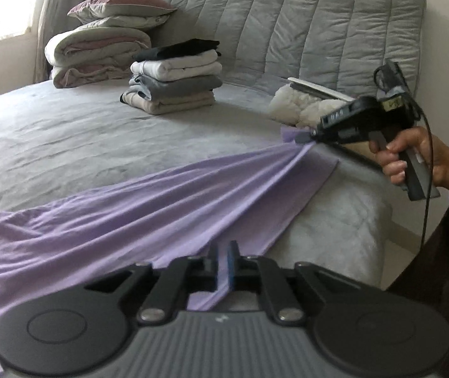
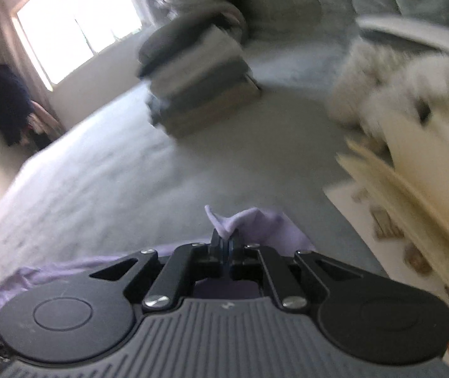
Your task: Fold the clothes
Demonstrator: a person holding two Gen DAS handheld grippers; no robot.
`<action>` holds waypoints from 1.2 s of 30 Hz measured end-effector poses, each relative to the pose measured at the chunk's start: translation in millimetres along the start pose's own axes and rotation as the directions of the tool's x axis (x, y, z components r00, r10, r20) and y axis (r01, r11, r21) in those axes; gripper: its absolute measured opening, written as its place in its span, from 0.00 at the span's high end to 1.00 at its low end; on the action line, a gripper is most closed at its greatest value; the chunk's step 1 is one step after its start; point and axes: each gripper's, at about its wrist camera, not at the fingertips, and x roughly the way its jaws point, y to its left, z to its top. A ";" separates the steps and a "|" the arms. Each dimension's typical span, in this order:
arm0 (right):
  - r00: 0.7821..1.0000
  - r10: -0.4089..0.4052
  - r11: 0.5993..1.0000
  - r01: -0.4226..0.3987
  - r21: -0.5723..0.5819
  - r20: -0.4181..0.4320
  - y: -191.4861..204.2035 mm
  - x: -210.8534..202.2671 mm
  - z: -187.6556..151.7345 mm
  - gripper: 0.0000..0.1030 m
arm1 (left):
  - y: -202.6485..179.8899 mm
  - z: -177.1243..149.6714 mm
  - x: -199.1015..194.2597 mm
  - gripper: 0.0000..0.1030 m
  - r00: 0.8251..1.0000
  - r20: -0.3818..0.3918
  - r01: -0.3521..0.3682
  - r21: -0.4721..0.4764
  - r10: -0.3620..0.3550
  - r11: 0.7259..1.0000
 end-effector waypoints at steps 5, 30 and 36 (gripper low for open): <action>0.998 -0.010 0.994 0.017 0.104 -0.064 -12.4 12.2 3.2 0.95 | 2.2 0.6 3.2 0.73 1.000 -0.011 -0.021 0.005 0.021 1.000; 0.995 -0.103 0.993 0.103 -0.054 -0.001 -10.8 -2.4 2.8 0.98 | 12.8 22.5 -30.0 1.00 0.984 0.147 -0.101 -0.017 0.102 0.995; 0.993 -0.113 0.987 0.107 -0.123 -0.044 -13.7 -6.9 -4.8 0.98 | 2.8 10.5 -21.3 1.00 0.998 0.064 -0.018 0.038 0.015 0.999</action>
